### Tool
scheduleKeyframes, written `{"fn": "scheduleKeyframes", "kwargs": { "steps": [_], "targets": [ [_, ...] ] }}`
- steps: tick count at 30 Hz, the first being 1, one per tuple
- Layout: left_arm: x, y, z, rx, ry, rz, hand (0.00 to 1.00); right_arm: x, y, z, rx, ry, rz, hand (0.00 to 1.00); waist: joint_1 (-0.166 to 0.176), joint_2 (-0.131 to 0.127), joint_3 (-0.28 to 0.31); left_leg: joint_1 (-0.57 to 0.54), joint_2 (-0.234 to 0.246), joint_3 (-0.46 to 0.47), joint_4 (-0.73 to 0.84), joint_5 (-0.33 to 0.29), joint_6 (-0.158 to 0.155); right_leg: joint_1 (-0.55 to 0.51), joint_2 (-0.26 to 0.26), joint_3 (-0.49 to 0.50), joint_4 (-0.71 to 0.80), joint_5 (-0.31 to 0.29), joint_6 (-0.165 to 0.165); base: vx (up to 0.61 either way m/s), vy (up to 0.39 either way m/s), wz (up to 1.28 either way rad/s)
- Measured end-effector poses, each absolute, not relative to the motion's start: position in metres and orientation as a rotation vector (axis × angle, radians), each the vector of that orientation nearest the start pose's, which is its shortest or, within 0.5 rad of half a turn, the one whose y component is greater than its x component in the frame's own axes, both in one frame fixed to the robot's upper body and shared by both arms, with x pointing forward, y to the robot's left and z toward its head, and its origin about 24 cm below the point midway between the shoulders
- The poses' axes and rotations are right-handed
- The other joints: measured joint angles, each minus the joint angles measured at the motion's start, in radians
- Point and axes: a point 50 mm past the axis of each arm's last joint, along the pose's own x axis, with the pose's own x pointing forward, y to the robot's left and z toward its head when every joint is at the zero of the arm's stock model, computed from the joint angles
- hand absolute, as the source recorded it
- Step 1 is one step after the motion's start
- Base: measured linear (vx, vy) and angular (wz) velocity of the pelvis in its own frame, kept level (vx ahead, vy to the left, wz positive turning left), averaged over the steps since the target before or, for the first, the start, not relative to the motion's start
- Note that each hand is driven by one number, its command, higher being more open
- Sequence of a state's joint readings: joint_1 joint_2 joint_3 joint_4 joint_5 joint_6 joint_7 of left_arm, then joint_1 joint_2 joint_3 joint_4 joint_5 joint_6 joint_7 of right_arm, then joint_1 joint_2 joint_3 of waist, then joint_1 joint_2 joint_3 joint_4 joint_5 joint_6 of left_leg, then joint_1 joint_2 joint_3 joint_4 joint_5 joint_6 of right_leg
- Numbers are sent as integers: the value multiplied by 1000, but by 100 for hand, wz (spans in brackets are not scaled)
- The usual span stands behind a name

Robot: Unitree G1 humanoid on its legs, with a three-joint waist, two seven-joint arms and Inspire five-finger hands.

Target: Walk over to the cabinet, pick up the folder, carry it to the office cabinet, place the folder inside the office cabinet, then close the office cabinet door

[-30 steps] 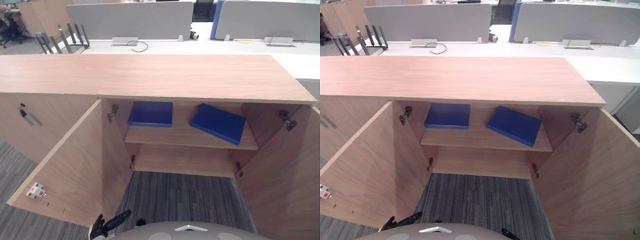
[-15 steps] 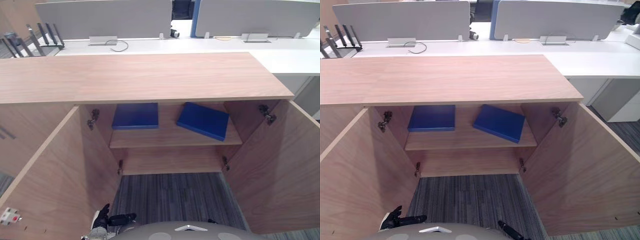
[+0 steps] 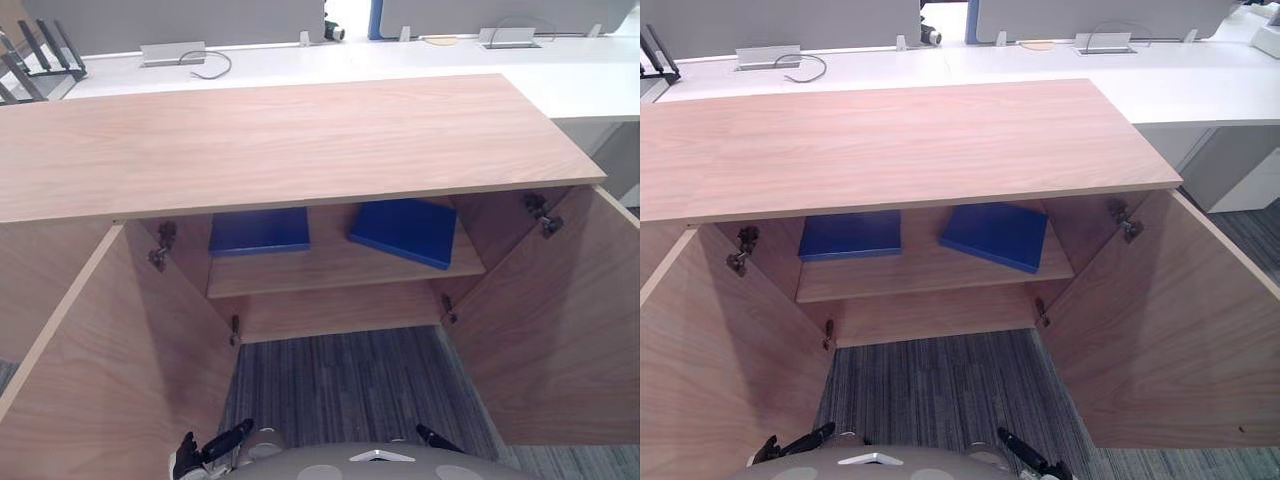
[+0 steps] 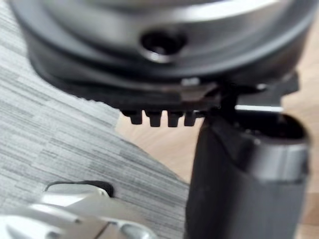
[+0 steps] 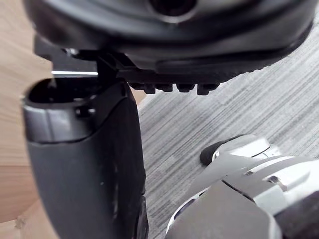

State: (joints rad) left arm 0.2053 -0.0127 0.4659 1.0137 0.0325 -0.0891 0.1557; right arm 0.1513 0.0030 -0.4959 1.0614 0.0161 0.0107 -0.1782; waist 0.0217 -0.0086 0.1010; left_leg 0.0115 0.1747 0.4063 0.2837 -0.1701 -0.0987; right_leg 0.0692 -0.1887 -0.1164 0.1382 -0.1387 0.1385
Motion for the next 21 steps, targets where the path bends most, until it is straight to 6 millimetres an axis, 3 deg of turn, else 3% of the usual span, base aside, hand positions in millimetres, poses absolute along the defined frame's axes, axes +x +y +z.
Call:
{"fn": "scheduleKeyframes", "kwargs": {
  "steps": [3,8,11,12,15,16,18,21],
  "targets": [
    [37,215,-164,-86,1136,616,100,37,-217,-168,137,1226,-648,100,-1,5,-42,17,-17,38,-62,14,-4,-19,-2,23,-39,29,0,41,27,-38],
    [41,210,-165,-38,1143,547,100,35,-222,-167,102,1231,-633,100,-3,13,-64,60,-66,59,-154,34,8,-46,-26,20,-28,50,-4,40,57,-21],
    [42,208,-165,-28,1145,531,100,36,-224,-166,94,1226,-635,100,0,19,-66,93,-100,68,-200,42,29,-111,-56,10,128,34,-31,16,135,-10],
    [43,210,-165,-23,1141,534,100,40,-224,-165,97,1206,-636,100,-2,12,-57,124,-120,77,-214,42,37,-185,-87,6,304,31,-37,-16,144,-8],
    [42,215,-164,-11,1138,543,100,51,-221,-163,91,1168,-618,100,-7,-4,-44,163,-139,92,-221,30,50,-238,-146,-56,443,46,-60,-24,111,-12],
    [42,216,-163,-8,1139,542,100,54,-221,-162,67,1159,-592,100,-8,-5,-44,179,-137,97,-222,25,54,-240,-166,-115,471,71,-78,-2,85,-15],
    [38,217,-164,0,1147,542,100,58,-220,-161,57,1145,-578,100,-14,1,-47,183,-130,96,-227,27,58,-238,-174,-163,466,74,-75,7,33,-5],
    [37,219,-164,9,1156,541,100,65,-220,-160,55,1128,-578,100,-24,0,-34,157,-97,93,-215,34,54,-237,-134,-202,362,26,-74,0,-58,2]
  ]
}}
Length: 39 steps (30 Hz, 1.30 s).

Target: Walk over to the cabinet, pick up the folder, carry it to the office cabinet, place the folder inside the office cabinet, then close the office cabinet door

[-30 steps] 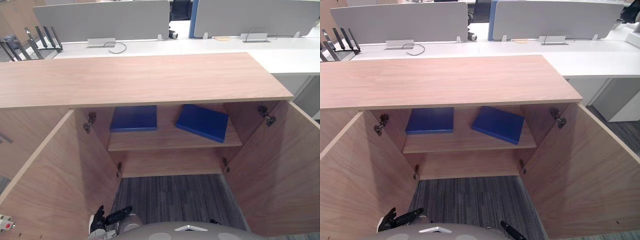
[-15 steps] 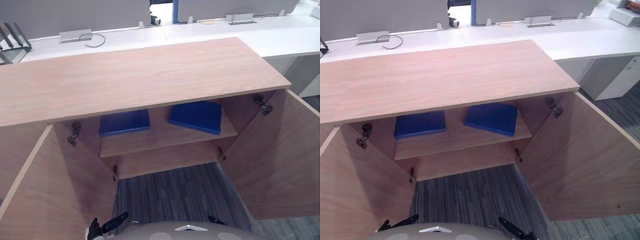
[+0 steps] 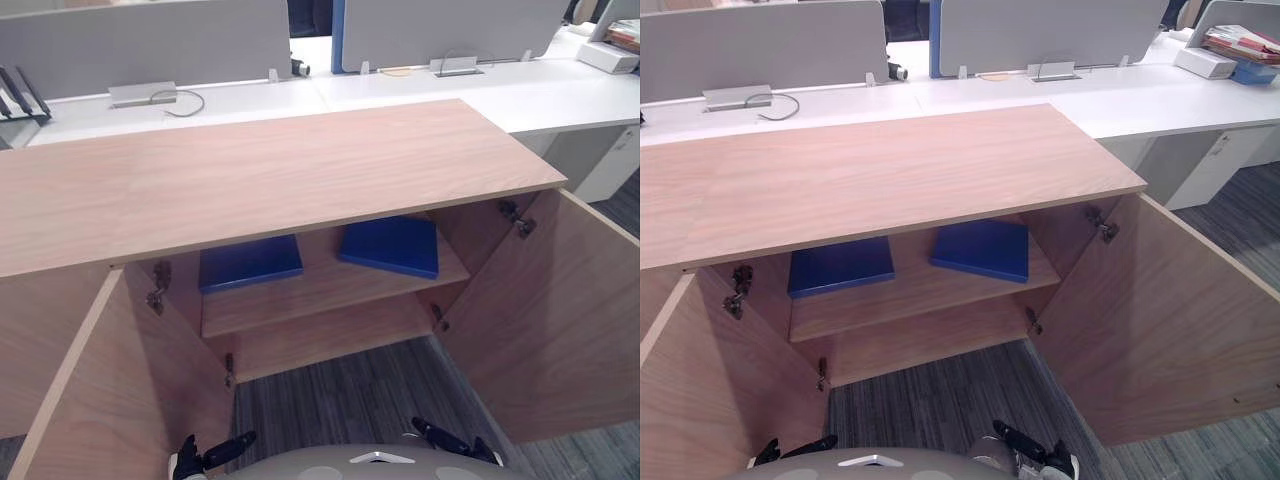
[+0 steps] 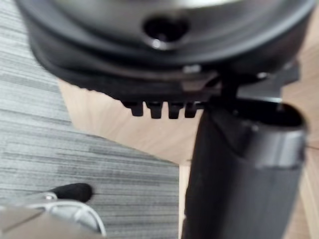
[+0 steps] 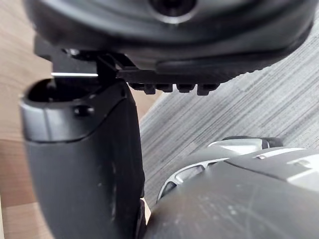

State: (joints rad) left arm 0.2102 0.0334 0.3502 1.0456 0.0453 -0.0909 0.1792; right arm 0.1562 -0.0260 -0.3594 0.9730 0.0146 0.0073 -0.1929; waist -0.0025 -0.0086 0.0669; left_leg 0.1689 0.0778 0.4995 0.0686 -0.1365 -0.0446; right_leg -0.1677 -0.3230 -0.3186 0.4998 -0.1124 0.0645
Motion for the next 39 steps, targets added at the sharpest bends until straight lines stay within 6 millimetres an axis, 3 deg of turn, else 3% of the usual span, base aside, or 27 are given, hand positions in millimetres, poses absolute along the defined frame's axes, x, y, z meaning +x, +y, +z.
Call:
{"fn": "scheduleKeyframes", "kwargs": {
  "steps": [2,3,5,7,11,17,24,28,31,34,39],
  "targets": [
    [38,226,-163,21,1149,555,100,67,-210,-161,66,1129,-572,100,0,-37,9,4,-7,-12,2,6,-25,24,29,-6,-151,40,26,5,-175,7],
    [38,225,-163,13,1153,563,100,68,-211,-160,61,1128,-567,100,3,-39,9,13,-2,-13,-2,8,-31,41,33,-8,-167,29,36,34,-194,7],
    [36,215,-165,-44,1156,597,100,73,-220,-157,21,1103,-556,100,0,-3,14,13,34,-29,-14,22,-54,66,69,-49,-197,22,26,35,-180,15],
    [34,211,-165,-76,1154,627,100,76,-222,-155,-27,1090,-528,100,2,10,7,1,58,-49,-23,31,-70,77,92,-80,-214,15,16,8,-151,32],
    [33,214,-164,-90,1142,661,100,95,-213,-148,-91,1019,-431,100,7,5,-1,-55,100,-113,-35,60,-96,82,131,-145,-240,5,-2,26,-136,41],
    [43,219,-162,-25,1123,597,100,127,-204,-126,-163,834,-351,100,6,0,4,-114,116,-166,-13,73,-100,89,130,-221,-240,-10,-11,57,-61,38],
    [54,220,-160,144,1103,414,100,174,-203,-65,-481,440,-182,100,-1,6,10,-108,102,-140,-32,73,-100,77,128,-194,-257,3,0,0,31,-10],
    [74,218,-156,193,1048,326,100,216,-188,-23,-661,162,-42,100,-7,23,62,-155,79,-97,-5,70,-94,-21,96,-137,-194,4,-2,-67,25,-30],
    [102,213,-151,205,963,283,100,251,-182,16,-804,-32,13,100,-13,49,145,-247,73,-92,121,22,-67,-105,61,-98,-120,4,-7,-108,-3,-12],
    [113,213,-147,217,927,267,100,274,-181,43,-877,-148,27,100,-25,64,202,-328,90,-96,267,-43,-50,-163,41,-67,-54,0,-12,-143,47,-9],
    [137,215,-136,216,818,267,100,296,-186,76,-947,-262,2,100,-26,66,284,-453,105,-119,464,-122,-17,-258,0,-32,61,-15,-11,-201,89,3]
  ]
}}
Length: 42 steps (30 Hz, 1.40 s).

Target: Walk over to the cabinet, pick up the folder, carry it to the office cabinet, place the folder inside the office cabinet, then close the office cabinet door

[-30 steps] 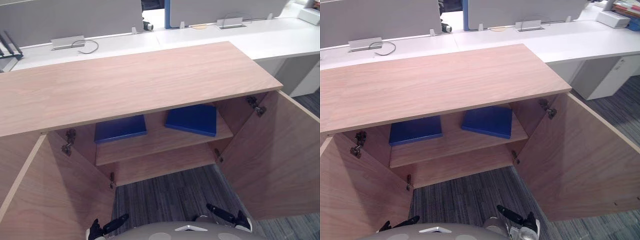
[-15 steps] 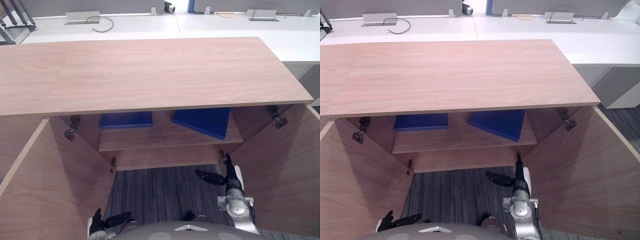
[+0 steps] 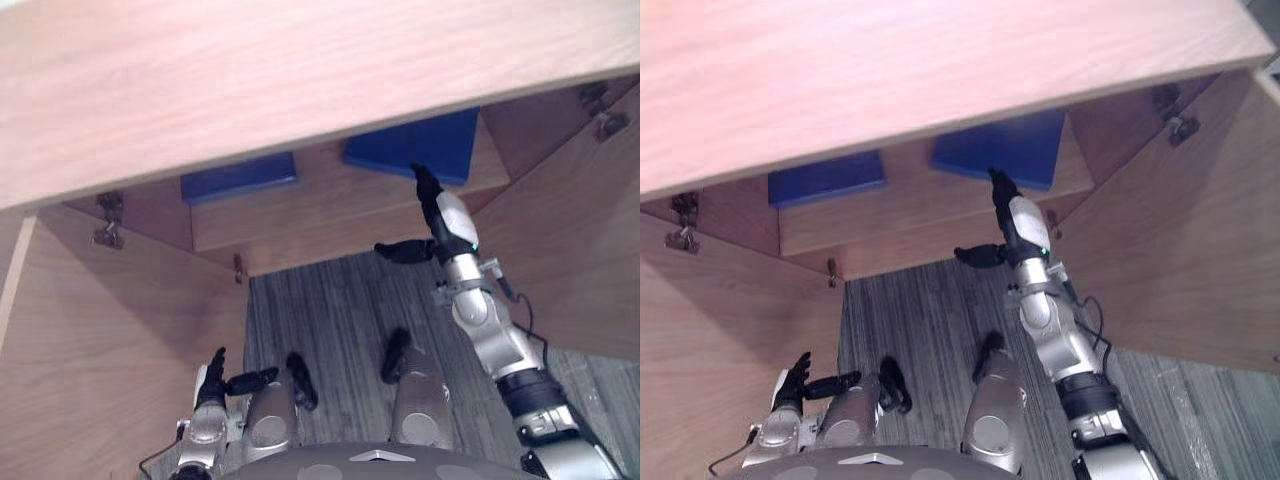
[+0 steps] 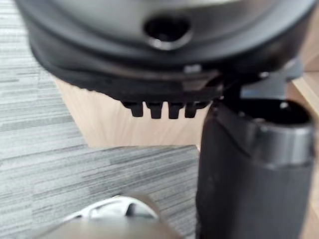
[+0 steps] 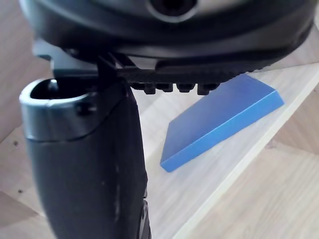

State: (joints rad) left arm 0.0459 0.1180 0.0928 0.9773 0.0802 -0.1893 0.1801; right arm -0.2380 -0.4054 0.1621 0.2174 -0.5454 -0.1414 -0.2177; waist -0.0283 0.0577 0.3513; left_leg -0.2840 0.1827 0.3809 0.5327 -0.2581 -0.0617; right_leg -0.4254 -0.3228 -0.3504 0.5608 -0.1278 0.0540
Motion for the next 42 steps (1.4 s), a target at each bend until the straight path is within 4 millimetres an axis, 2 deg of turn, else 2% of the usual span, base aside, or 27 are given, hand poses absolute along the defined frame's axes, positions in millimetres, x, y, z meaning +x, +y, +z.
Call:
{"fn": "scheduleKeyframes", "kwargs": {
  "steps": [2,8,11,17,21,24,26,32,42],
  "targets": [
    [146,216,-132,211,779,269,100,302,-183,87,-961,-306,-4,100,2,-2,24,-51,-1,-8,62,-19,12,-48,-21,17,49,-7,3,-219,84,7],
    [154,219,-126,167,732,310,100,313,-175,106,-982,-378,1,100,8,-9,35,-150,-2,-18,143,-30,26,-152,-53,45,123,-12,0,-150,20,6],
    [162,219,-121,156,698,313,100,317,-181,118,-1020,-411,-26,100,27,-12,39,-200,1,-26,166,-30,27,-195,-59,46,145,-14,-4,-85,-5,7],
    [165,220,-118,120,676,339,100,326,-187,141,-1082,-465,-50,100,35,-13,41,-257,8,-41,201,-25,33,-242,-74,39,179,-22,-16,-34,21,7],
    [170,219,-113,113,646,339,100,332,-188,162,-1133,-524,-60,100,54,-13,41,-297,14,-46,230,-28,35,-278,-77,40,212,-29,-24,-8,25,4],
    [171,221,-111,75,630,352,100,341,-187,188,-1173,-589,-82,100,59,-16,42,-334,19,-50,262,-37,37,-316,-81,49,243,-38,-28,-39,27,3],
    [173,222,-109,65,617,359,100,349,-195,207,-1215,-607,-123,100,61,-18,44,-365,18,-57,287,-40,41,-345,-94,51,271,-46,-32,-48,42,9],
    [180,222,-102,28,559,363,100,365,-230,242,-1305,-552,-253,100,80,-20,45,-460,23,-78,346,-46,46,-427,-109,55,320,-56,-41,-71,32,9],
    [187,223,-93,-9,501,372,100,373,-257,255,-1358,-440,-313,100,95,-20,58,-545,31,-81,395,-52,59,-518,-111,74,373,-64,-53,-52,37,2]
  ]
}}
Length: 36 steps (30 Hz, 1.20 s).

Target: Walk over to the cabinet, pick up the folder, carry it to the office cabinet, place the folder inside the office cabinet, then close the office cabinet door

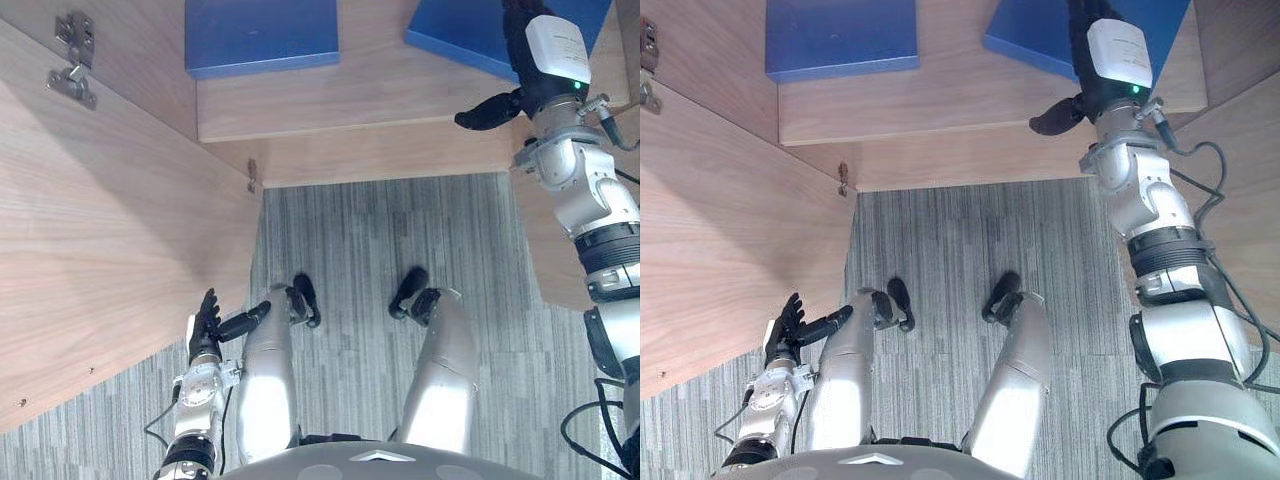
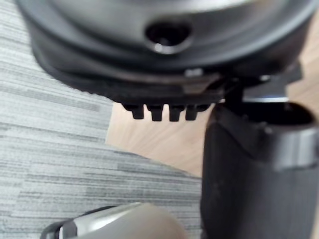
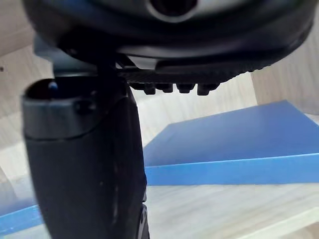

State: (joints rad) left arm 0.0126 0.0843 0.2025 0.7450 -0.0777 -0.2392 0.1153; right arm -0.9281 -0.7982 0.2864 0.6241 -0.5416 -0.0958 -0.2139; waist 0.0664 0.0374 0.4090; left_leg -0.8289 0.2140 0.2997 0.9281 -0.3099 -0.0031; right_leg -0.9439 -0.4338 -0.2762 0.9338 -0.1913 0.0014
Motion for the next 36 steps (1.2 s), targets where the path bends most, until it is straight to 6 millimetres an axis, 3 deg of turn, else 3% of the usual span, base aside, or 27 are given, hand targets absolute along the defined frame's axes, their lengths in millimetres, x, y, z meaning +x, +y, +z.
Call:
{"fn": "scheduleKeyframes", "kwargs": {
  "steps": [16,24,32,36],
  "targets": [
    [194,221,-87,-45,462,348,100,371,-308,246,-1416,-170,-315,100,9,13,34,-22,1,-9,10,1,-3,-24,-5,7,33,-15,-11,-26,46,2],
    [196,222,-76,-52,405,306,100,362,-333,292,-1446,-100,-371,100,5,23,75,-51,-10,-18,11,15,-3,-51,-18,7,42,-17,-12,-47,56,6],
    [200,220,-71,-71,387,271,100,360,-334,333,-1462,-83,-414,100,15,33,83,-75,-17,-20,-14,44,-9,-86,-19,9,47,-18,-13,-43,43,4],
    [200,219,-69,-75,391,266,100,362,-330,341,-1468,-80,-420,100,15,33,83,-75,-18,-23,-25,58,-17,-92,-20,9,58,-27,-21,-42,24,5]
  ]
}}
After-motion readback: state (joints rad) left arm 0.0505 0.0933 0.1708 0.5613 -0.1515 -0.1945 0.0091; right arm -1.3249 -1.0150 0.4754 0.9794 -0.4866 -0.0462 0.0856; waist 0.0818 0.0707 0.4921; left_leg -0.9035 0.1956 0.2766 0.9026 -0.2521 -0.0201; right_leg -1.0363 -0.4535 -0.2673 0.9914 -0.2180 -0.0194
